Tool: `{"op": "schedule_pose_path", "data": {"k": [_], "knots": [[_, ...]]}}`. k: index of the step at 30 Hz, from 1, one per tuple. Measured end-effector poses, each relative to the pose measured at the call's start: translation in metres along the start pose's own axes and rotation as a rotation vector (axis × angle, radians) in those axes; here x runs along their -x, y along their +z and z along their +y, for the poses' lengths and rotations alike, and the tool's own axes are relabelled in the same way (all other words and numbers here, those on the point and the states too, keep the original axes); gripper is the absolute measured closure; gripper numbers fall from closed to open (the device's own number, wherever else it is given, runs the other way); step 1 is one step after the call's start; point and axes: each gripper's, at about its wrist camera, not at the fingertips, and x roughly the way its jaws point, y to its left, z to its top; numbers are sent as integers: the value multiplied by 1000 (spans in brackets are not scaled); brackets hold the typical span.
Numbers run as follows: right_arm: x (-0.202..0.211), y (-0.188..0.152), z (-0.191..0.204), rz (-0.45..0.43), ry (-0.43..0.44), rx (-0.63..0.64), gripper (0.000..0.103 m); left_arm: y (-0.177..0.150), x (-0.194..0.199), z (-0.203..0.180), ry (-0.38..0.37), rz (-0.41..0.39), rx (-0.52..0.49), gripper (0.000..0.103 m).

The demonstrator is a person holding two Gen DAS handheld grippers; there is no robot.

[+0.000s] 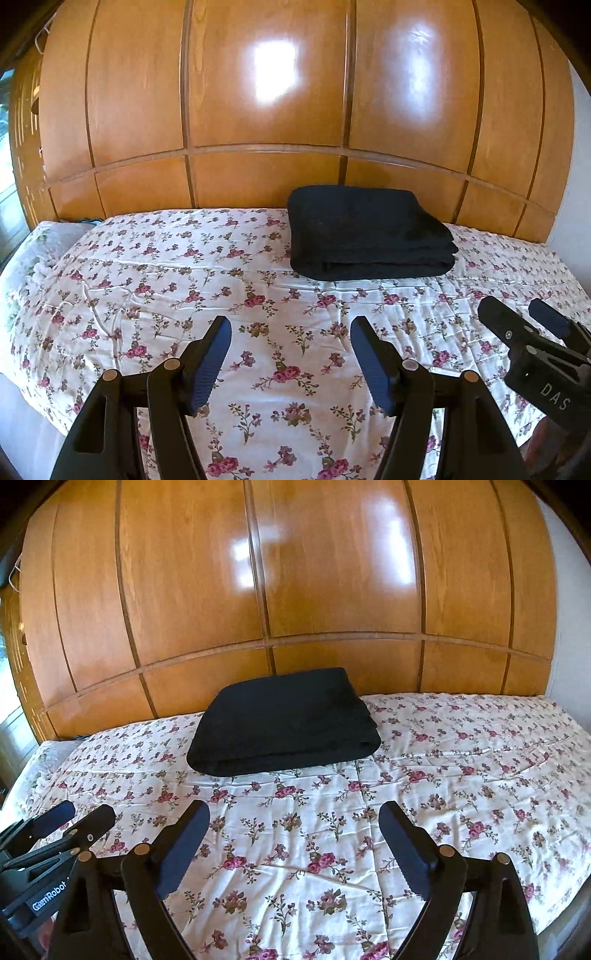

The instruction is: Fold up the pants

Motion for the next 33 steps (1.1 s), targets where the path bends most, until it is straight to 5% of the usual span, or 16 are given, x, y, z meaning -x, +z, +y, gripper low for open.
{"op": "schedule_pose_path", "data": {"k": [33], "knots": [[3, 0, 6, 10, 30, 0, 9, -3, 1, -3, 10, 23, -17, 35]]}}
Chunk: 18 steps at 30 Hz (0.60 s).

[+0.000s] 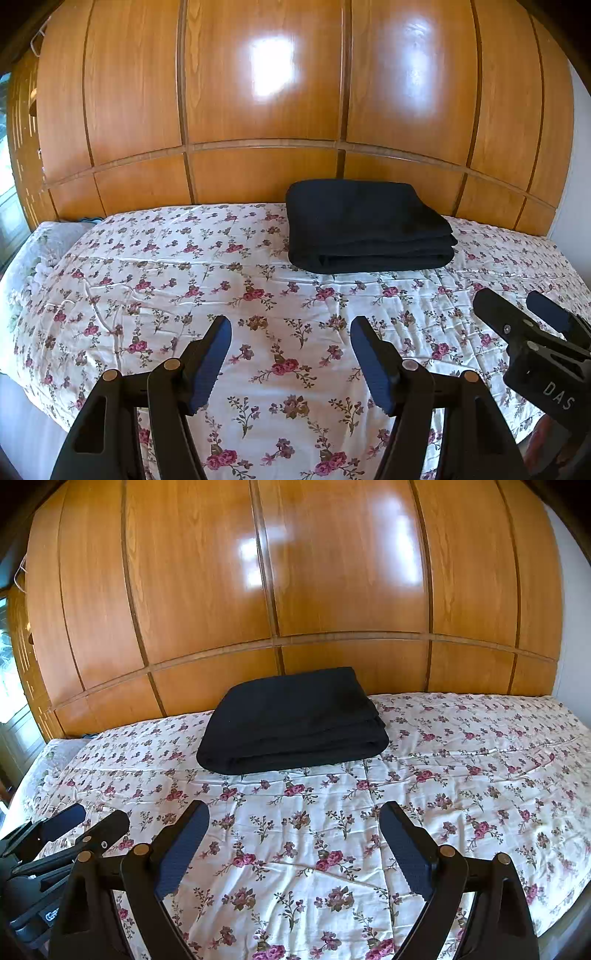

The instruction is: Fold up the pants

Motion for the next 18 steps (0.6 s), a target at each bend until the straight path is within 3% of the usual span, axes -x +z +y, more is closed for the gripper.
{"op": "schedule_pose_path", "data": {"k": [18], "knots": [[-2, 0, 0, 13, 10, 2, 9, -2, -4, 1, -9, 25, 3, 35]]}}
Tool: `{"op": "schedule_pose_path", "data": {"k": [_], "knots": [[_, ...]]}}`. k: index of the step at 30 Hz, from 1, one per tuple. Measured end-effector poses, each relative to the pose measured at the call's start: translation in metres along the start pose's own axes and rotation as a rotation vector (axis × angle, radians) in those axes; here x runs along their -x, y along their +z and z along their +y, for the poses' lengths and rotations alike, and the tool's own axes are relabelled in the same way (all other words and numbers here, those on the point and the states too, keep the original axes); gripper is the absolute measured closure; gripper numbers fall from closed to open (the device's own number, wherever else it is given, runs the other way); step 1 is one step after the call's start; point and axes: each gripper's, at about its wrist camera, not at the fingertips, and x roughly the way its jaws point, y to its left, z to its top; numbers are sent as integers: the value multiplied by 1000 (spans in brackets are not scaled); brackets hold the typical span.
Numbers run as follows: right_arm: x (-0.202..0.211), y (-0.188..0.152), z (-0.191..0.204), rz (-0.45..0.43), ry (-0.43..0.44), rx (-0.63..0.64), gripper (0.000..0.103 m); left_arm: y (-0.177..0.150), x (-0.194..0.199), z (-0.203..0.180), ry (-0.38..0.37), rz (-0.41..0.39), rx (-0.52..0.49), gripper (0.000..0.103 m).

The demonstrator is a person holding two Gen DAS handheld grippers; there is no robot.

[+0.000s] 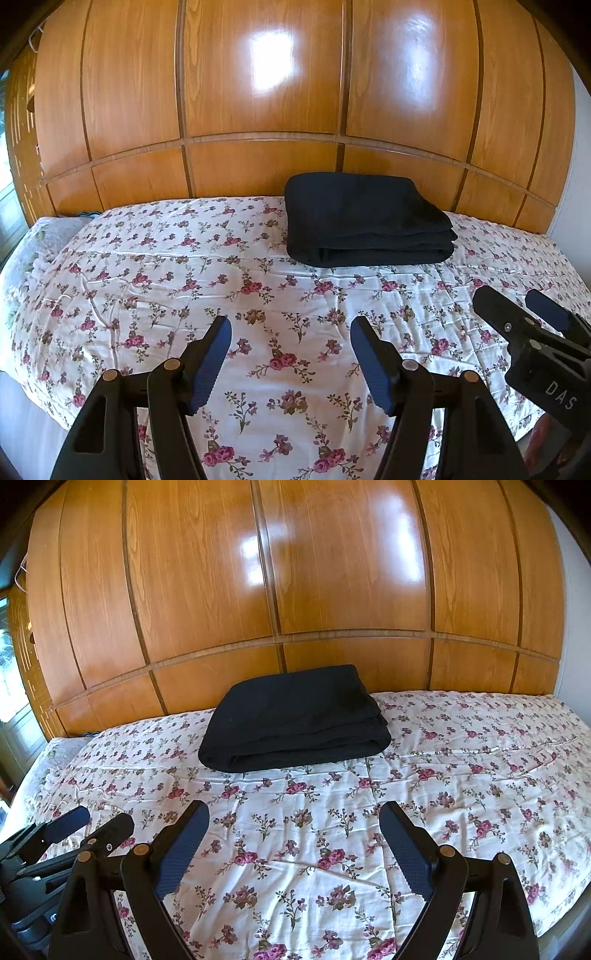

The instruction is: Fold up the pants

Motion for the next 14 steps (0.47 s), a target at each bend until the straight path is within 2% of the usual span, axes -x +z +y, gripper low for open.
{"op": "schedule_pose_path", "data": {"k": [14], "knots": [[-6, -3, -2, 24, 3, -12, 9, -3, -8, 2, -1, 31, -4, 35]]}}
